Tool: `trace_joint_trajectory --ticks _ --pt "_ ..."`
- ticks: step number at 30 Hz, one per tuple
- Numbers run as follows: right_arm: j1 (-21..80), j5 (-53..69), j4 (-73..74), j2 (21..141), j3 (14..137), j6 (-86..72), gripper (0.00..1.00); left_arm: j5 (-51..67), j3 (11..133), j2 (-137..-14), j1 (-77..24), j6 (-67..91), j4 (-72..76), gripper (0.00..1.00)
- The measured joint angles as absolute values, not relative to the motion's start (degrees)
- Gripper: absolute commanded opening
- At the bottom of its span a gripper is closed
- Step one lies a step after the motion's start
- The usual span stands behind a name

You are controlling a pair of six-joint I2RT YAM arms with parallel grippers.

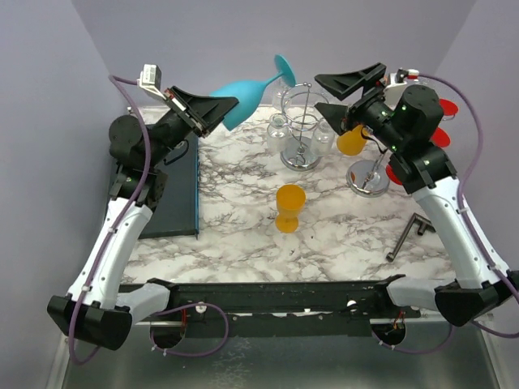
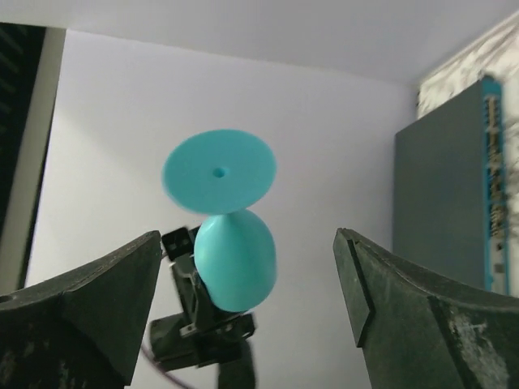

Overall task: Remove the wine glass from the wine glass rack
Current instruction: Place the wine glass at the center of the board.

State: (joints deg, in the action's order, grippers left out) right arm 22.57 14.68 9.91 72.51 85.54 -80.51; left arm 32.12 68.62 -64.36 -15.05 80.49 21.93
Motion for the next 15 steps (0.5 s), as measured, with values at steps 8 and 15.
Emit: trace_joint_trajectory --ticks 8,15 --pt "22.55 1.87 24.49 70.41 98.32 -61.3 1.0 21.23 86.98 -63.61 -15.0 58.98 -15.9 0.0" --pt "22.55 -3.18 33.12 71.44 103.46 -48.62 1.0 13.56 92.07 -69.21 -15.0 46.39 -38.76 0.0"
